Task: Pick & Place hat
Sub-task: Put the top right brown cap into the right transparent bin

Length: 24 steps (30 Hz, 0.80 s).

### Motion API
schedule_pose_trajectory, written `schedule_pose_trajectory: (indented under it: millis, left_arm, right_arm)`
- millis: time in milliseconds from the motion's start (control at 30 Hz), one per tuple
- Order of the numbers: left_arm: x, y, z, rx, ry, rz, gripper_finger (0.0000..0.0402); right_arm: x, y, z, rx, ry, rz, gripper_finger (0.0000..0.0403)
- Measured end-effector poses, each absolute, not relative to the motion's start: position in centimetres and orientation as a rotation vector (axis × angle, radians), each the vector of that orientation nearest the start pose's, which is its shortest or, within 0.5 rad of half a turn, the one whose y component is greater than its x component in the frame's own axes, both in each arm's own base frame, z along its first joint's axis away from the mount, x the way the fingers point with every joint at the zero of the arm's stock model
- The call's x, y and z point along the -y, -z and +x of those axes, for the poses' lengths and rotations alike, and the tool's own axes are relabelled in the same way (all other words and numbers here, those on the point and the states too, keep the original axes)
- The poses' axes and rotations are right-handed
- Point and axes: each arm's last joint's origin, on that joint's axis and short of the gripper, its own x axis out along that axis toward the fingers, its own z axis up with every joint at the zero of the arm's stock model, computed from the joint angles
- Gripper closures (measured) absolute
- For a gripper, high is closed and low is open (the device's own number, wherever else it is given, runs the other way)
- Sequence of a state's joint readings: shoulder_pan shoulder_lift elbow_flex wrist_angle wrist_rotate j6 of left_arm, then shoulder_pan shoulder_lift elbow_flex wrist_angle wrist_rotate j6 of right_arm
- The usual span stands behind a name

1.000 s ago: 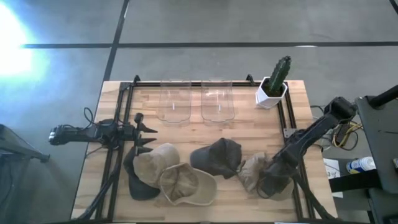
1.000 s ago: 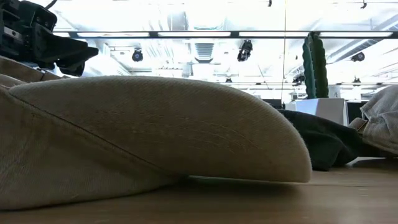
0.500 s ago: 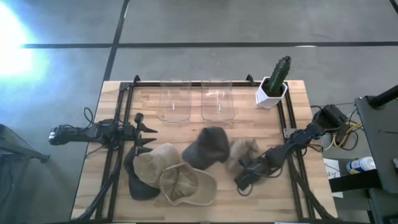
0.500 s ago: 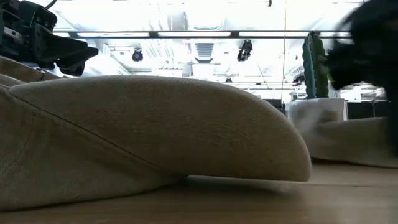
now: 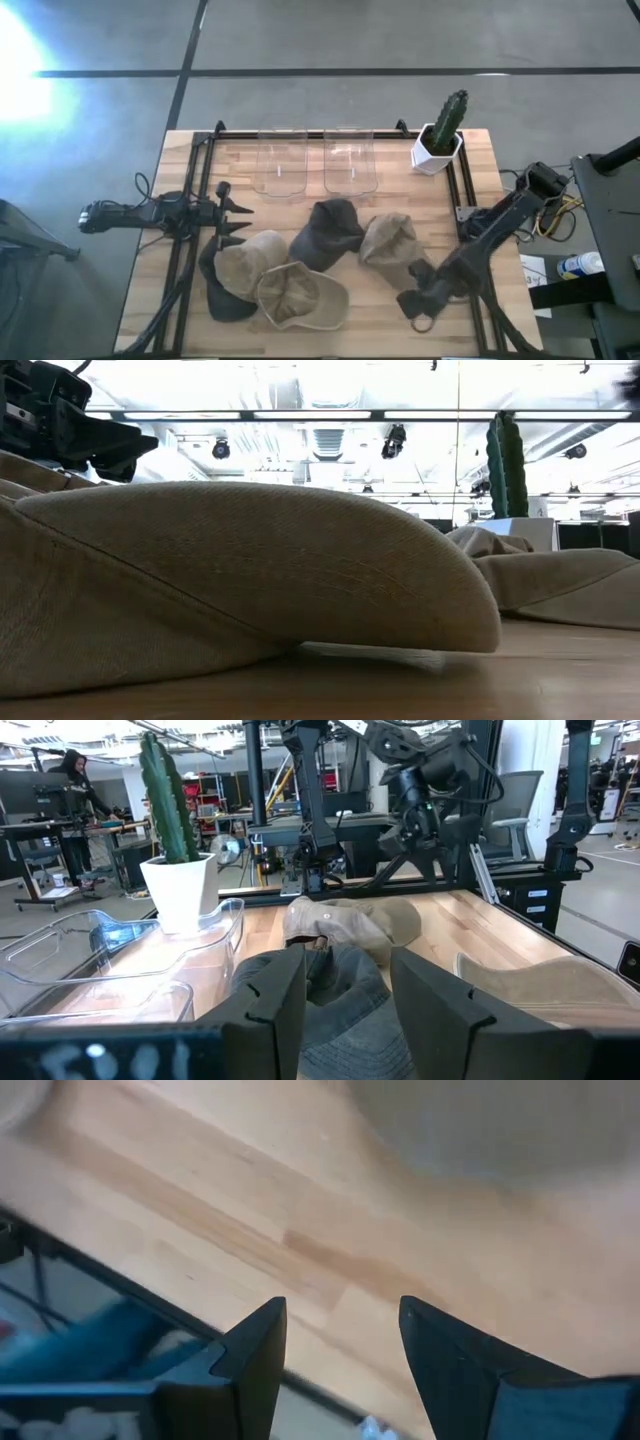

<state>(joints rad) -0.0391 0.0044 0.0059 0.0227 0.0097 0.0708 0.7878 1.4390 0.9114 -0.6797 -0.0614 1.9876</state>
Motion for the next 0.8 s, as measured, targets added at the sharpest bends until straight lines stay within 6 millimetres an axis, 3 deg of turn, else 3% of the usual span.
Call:
schedule_pose_trajectory:
  millis: [200,500,800]
  left_arm:
    - [0.4,-16.7,9.7,0.026,0.048,0.07,0.026]
    - [0.4,-16.7,9.7,0.026,0.048,0.07,0.026]
    - [0.4,-16.7,9.7,0.026,0.048,0.07,0.026]
  right_arm:
    - [-20.3,-19.1,15.8,-1.103,0.791,1.311,0.0211]
    - [-19.2,-16.5,15.3,-1.011,0.88,1.19,0.0211]
    - [-17.9,-15.9,15.3,-0.855,0.913,1.103,0.0211]
